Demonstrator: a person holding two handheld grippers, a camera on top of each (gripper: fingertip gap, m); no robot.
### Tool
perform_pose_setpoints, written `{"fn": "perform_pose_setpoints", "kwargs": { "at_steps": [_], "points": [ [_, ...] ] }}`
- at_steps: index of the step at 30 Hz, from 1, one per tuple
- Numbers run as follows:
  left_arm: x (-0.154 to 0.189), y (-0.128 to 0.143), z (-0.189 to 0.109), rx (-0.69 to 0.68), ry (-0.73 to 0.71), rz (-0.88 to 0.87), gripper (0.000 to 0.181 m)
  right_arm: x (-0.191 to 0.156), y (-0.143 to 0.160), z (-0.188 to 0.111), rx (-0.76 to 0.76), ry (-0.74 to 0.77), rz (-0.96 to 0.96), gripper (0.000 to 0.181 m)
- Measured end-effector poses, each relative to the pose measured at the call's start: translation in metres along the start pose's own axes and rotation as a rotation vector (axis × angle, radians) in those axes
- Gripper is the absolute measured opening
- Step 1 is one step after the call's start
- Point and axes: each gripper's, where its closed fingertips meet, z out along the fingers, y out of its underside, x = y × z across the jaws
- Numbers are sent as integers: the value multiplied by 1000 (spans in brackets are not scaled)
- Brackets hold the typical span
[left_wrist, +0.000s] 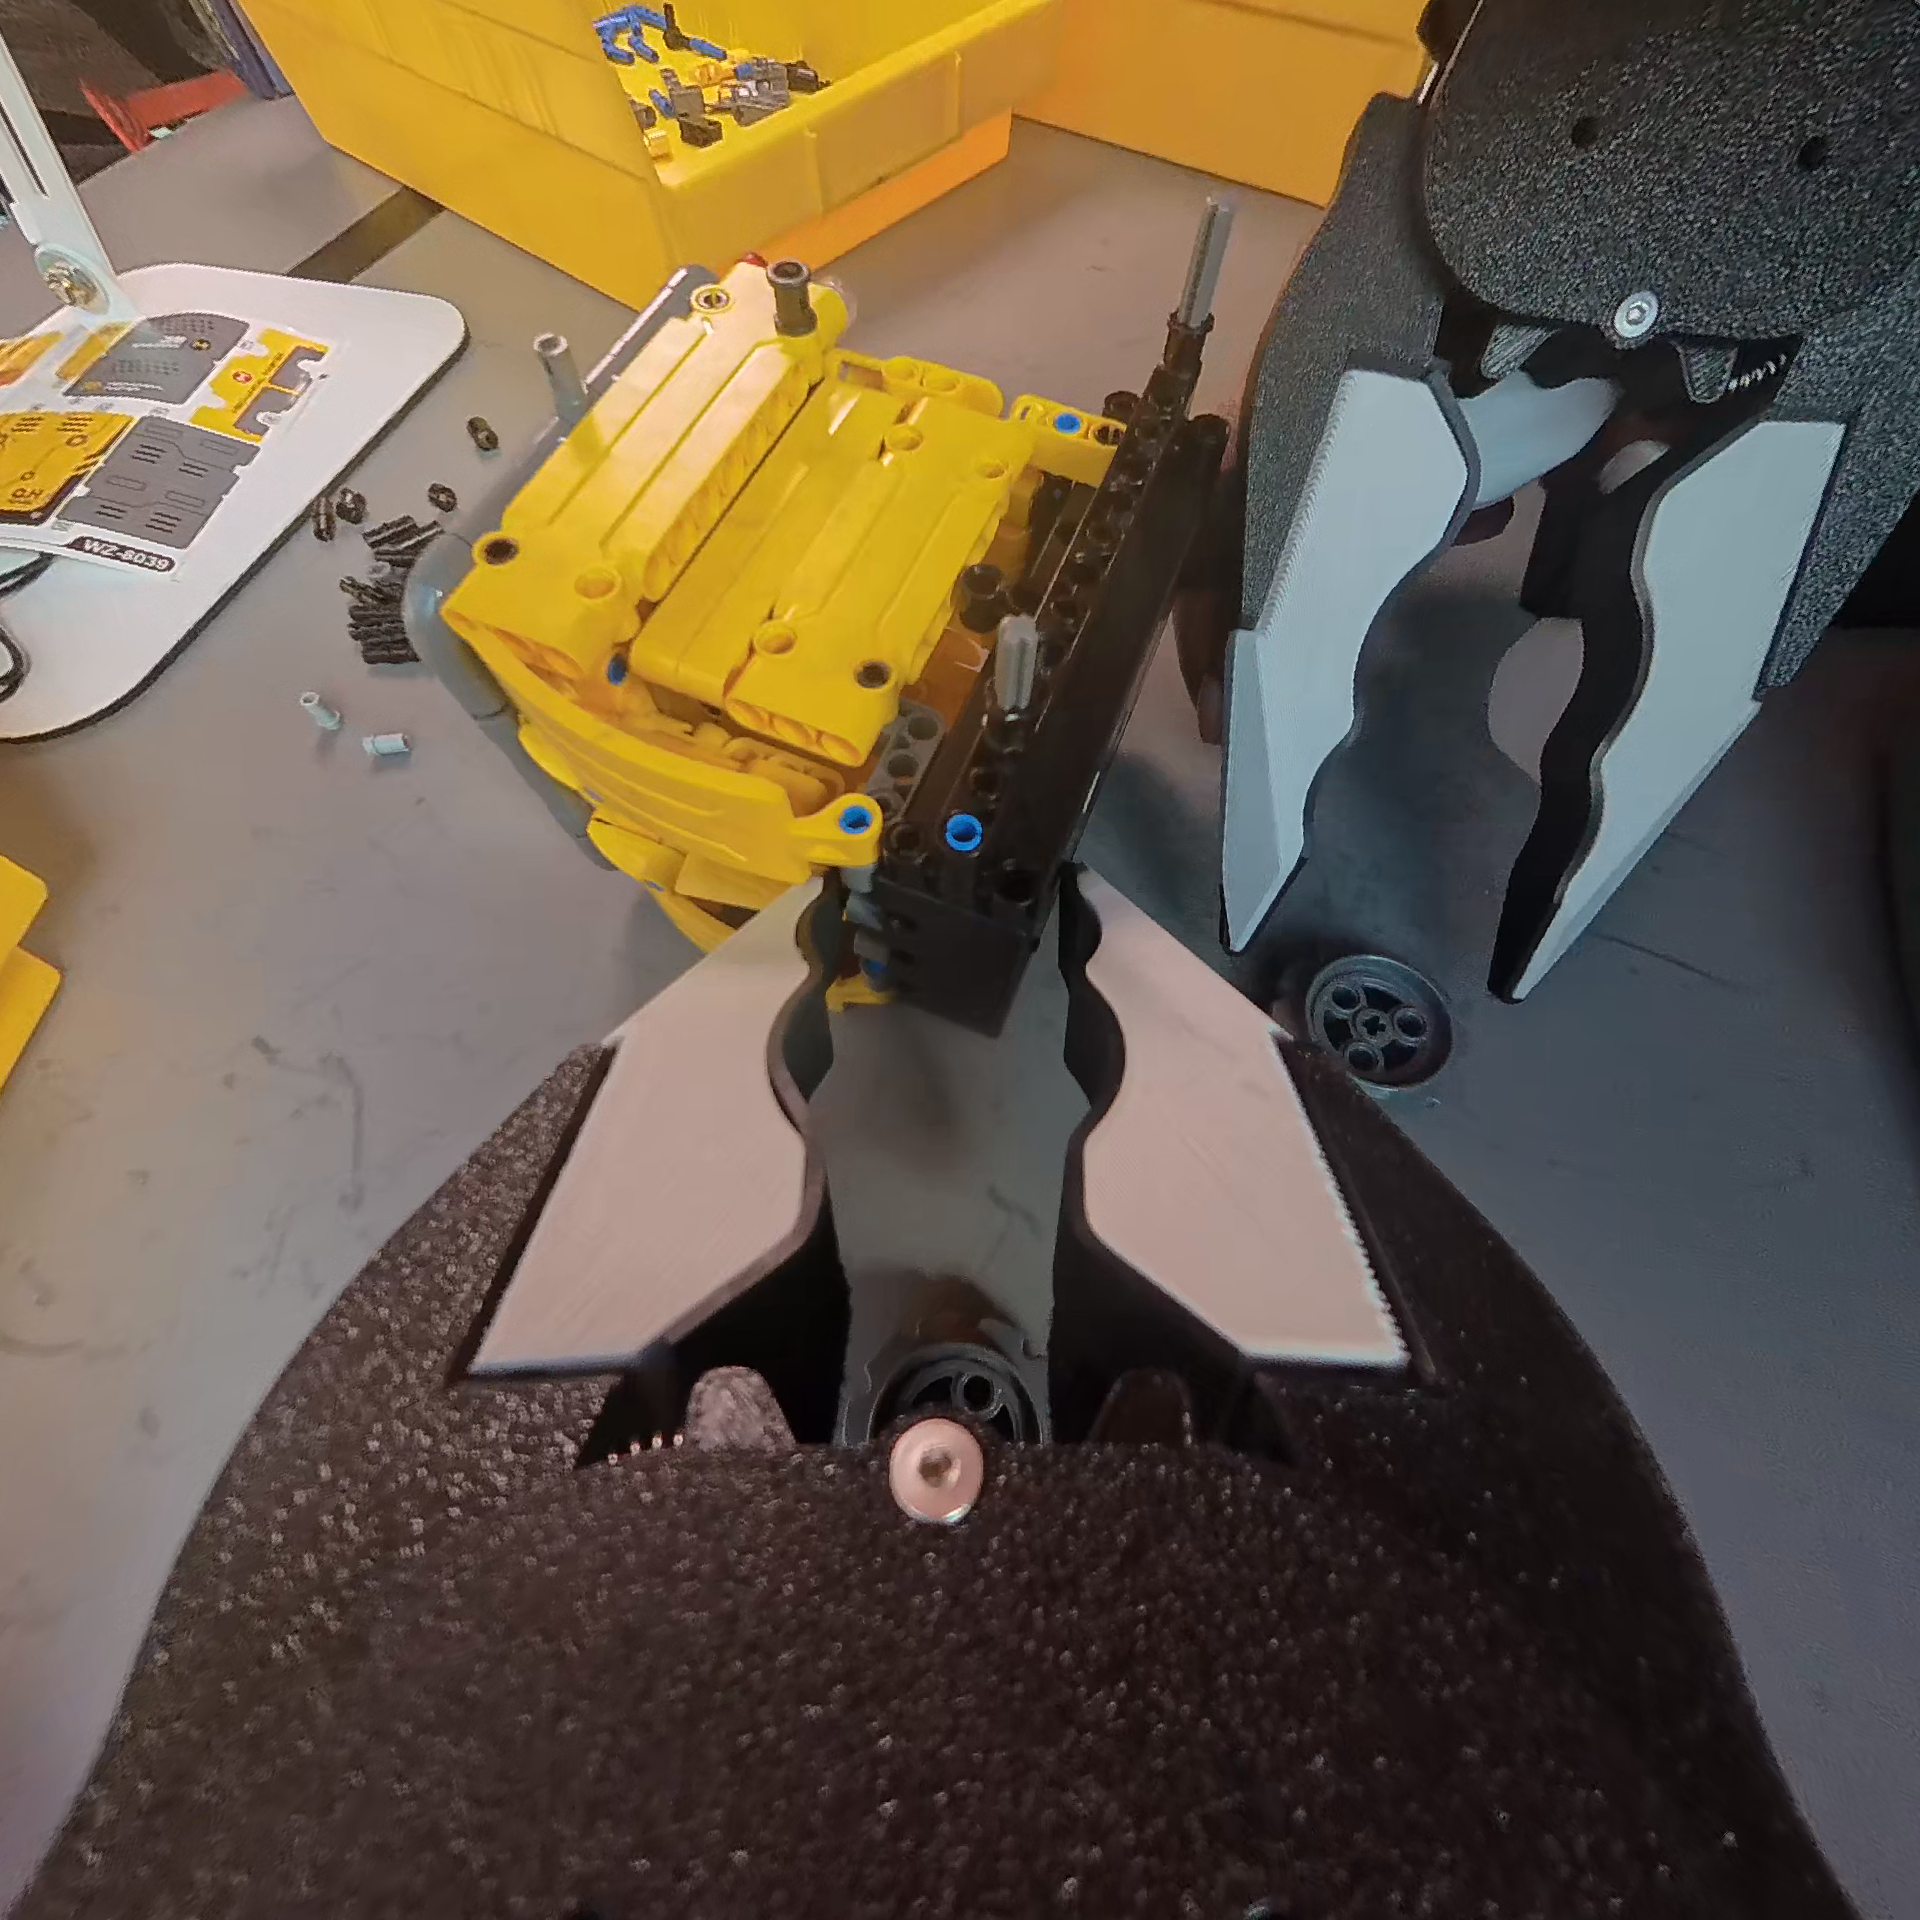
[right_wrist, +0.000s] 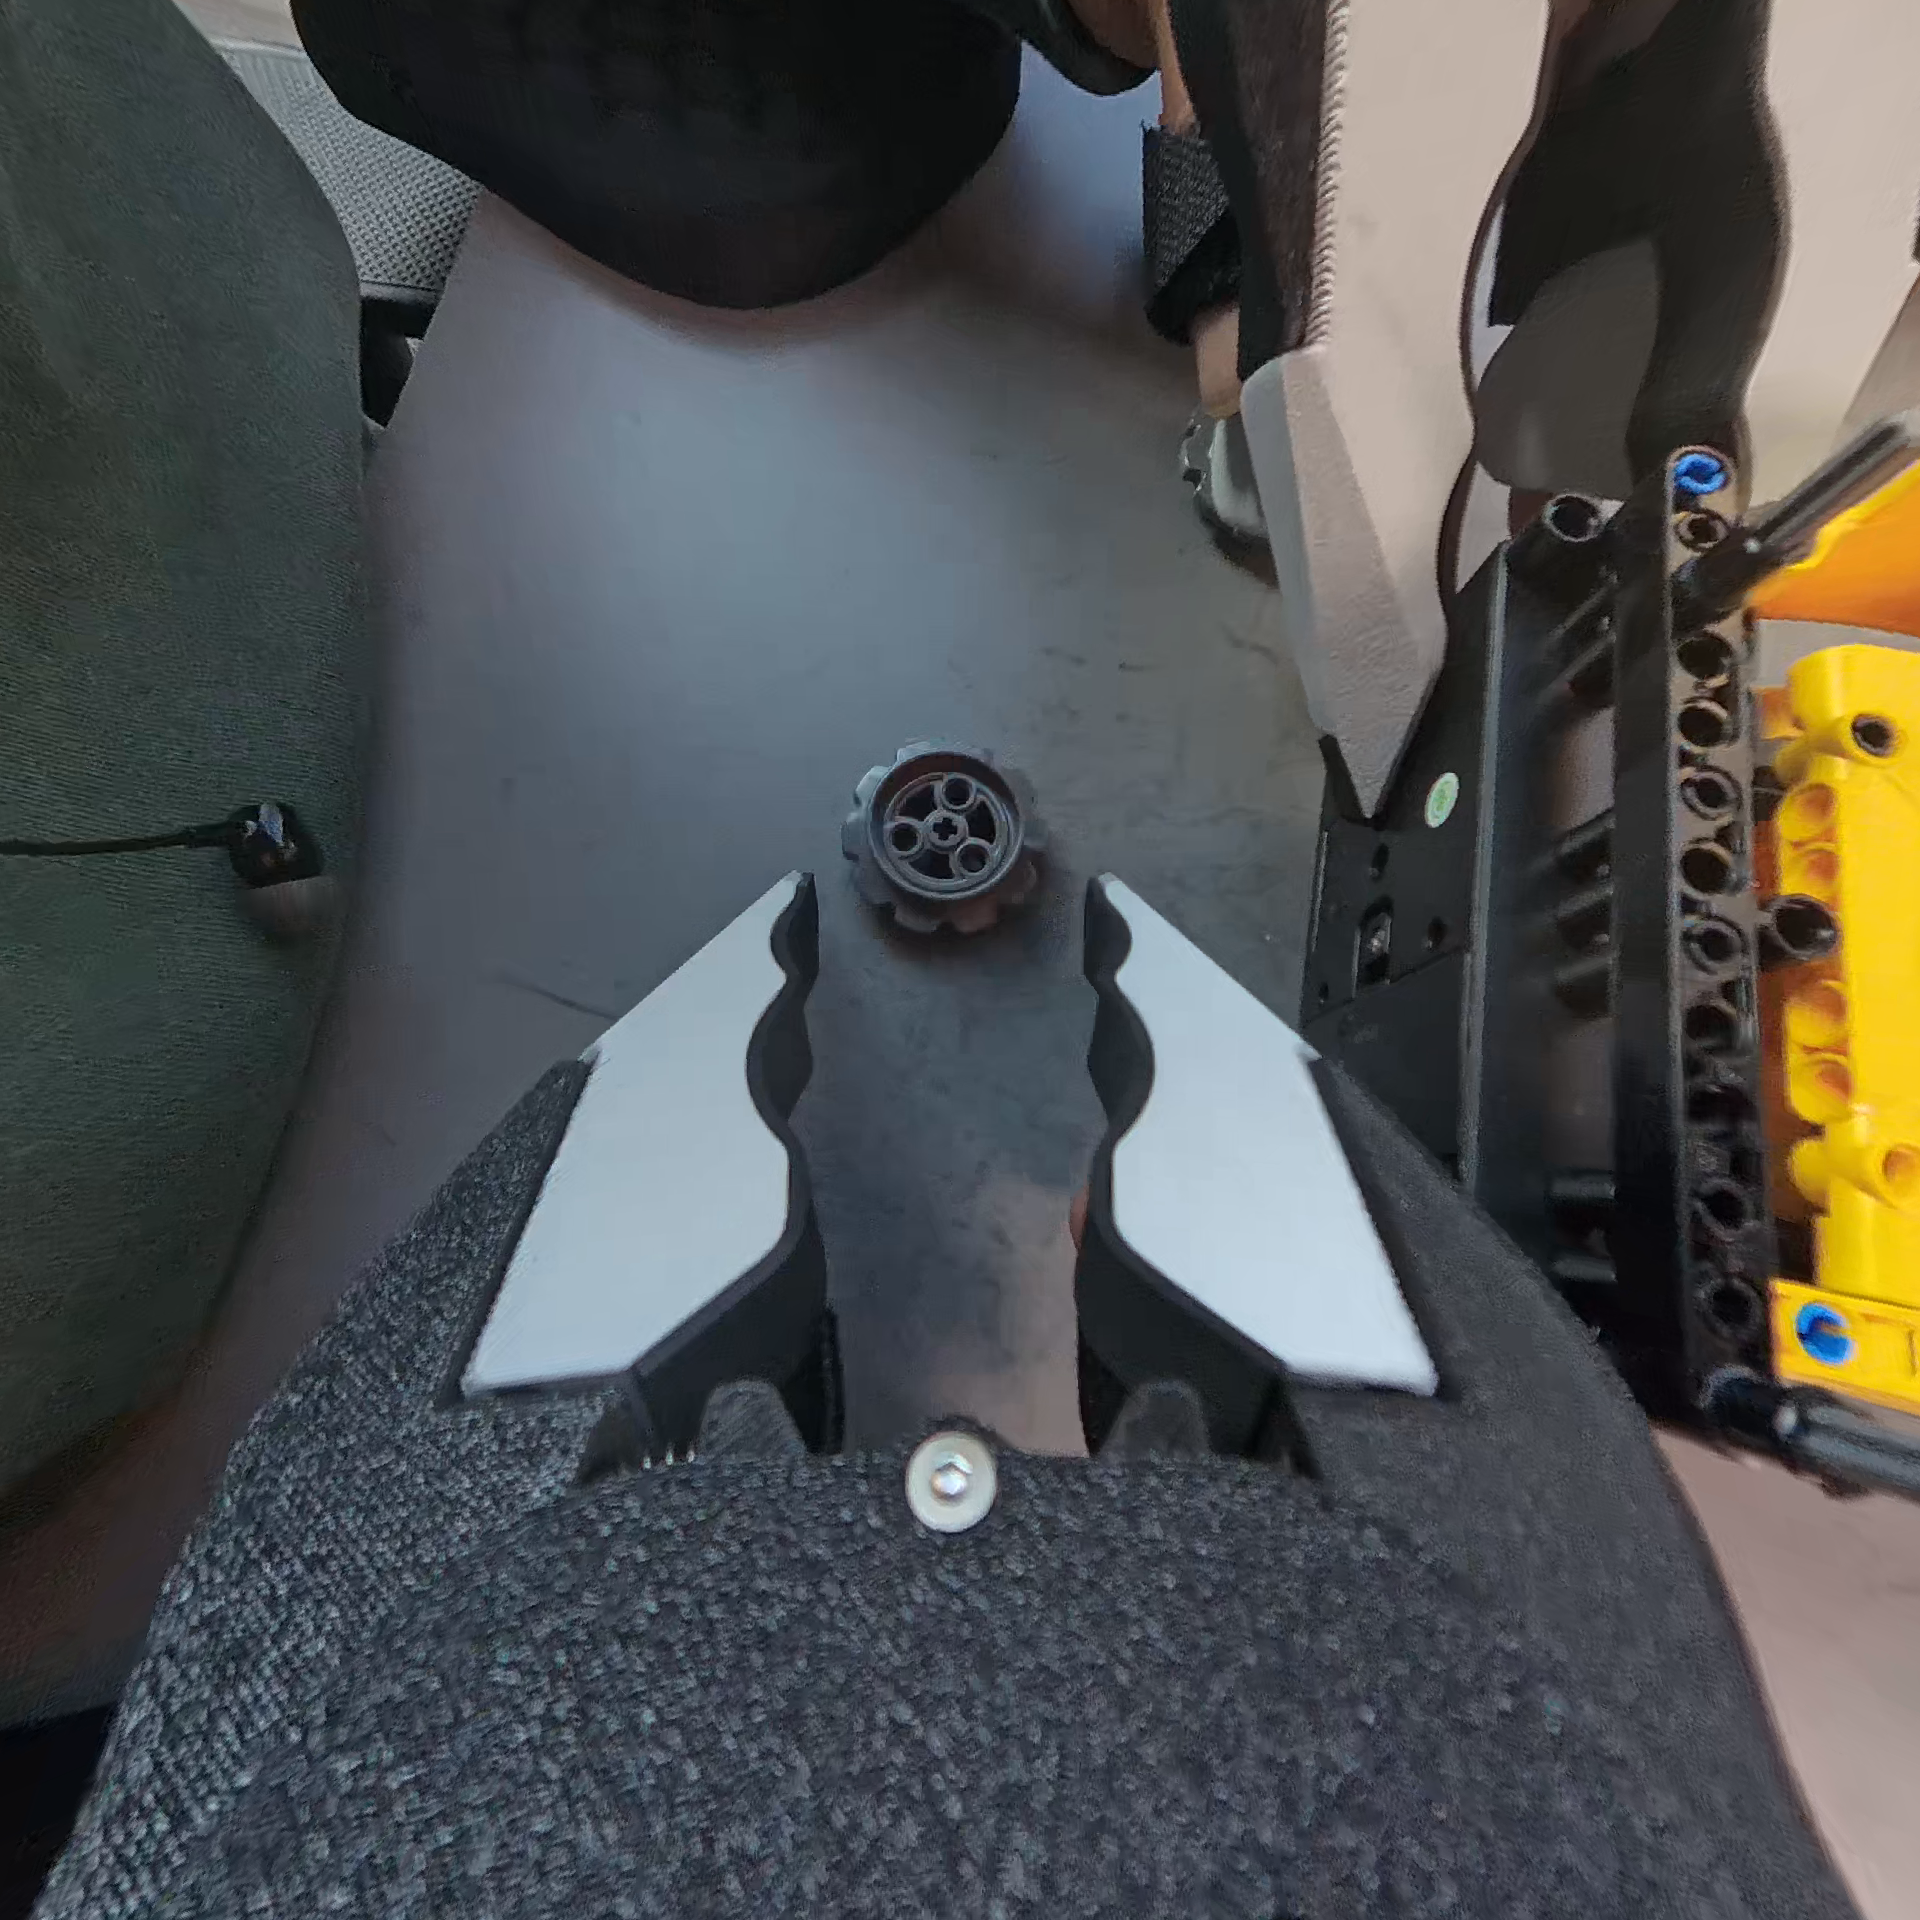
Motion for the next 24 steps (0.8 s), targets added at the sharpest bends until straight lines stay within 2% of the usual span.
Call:
{"fn": "perform_pose_setpoints", "kwargs": {
  "at_steps": [6, 11, 13, 16, 18, 20, 22, 24],
  "points": [
    [-1, 1, 0, -5, -12, 13, 40, 1, -3, 6, -1, 35, 23, 55],
    [-1, 2, -1, -4, -10, 21, 40, -1, -4, 12, 1, 22, 43, 51],
    [-1, 2, -1, -3, -9, 22, 40, -1, -6, 12, 9, 36, 27, 41],
    [0, 2, -1, -1, -5, 21, 40, -3, -8, 7, 32, 7, 13, 40],
    [1, 2, -1, 0, -1, 25, 40, -13, -32, -12, 198, -93, 39, 40],
    [4, 1, -2, 10, 19, 20, 40, -11, -72, -55, 501, -205, 151, 40],
    [6, 0, -2, 21, 35, 7, 40, 12, -100, -109, 825, -281, 316, 40],
    [6, 0, -2, 23, 40, 3, 39, 39, -106, -156, 1090, -399, 512, 40]
  ]
}}
